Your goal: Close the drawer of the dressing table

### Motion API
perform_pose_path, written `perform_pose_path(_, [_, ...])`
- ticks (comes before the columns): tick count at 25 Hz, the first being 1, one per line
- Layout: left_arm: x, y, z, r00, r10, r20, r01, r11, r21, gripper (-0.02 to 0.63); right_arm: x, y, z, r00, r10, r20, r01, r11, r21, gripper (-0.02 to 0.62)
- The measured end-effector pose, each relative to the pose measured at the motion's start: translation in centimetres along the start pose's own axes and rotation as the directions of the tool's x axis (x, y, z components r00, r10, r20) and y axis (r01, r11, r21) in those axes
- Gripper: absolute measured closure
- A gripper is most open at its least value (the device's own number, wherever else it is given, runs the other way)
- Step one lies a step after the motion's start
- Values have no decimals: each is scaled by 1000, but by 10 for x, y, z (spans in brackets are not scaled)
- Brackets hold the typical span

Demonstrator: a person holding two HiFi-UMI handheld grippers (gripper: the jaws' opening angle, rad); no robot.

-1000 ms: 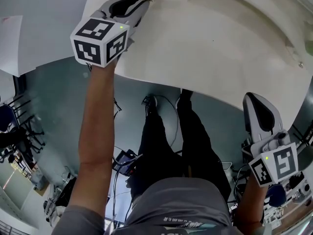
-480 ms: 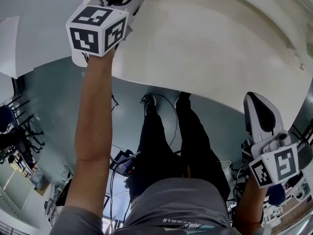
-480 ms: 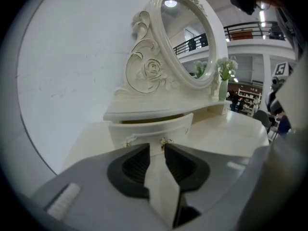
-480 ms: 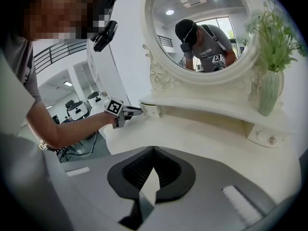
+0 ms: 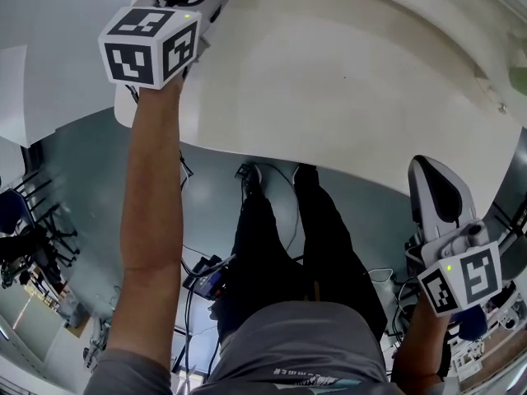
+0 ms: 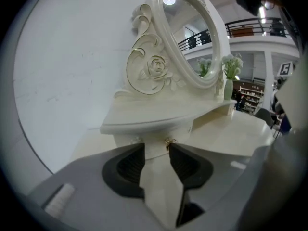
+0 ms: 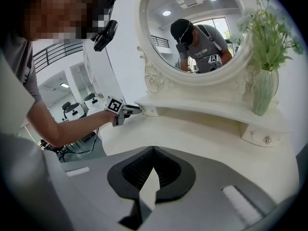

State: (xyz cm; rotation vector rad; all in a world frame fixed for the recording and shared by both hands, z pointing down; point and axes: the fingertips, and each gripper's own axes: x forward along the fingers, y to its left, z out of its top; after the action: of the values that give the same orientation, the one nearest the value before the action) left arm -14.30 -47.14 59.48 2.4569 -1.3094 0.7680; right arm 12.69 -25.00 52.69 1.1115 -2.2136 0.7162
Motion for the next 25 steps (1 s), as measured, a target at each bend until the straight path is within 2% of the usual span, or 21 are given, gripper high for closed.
perform_pose_path(5, [-3,1,1,1000,5,-27,-5,1000,15,448,-5,1,5,1000,-3,15,3,1000,4,594])
perform_pose_path(16, [-6,3,3,1000,-10,-30,10,1000,-3,446,-17,14,20,999,-3,41,4,1000,-17,595])
perform_pose_path(20, [-10,-5,3,998,-37,-44,37,999,-2,497,-25,21,30,998,-5,63,6,1000,-27,595])
perform_pose_path(25, [-29,-17,4,994,-79,-78,79,997,-1,497,-42,28,50,994,-12,105,16,999,-43,594])
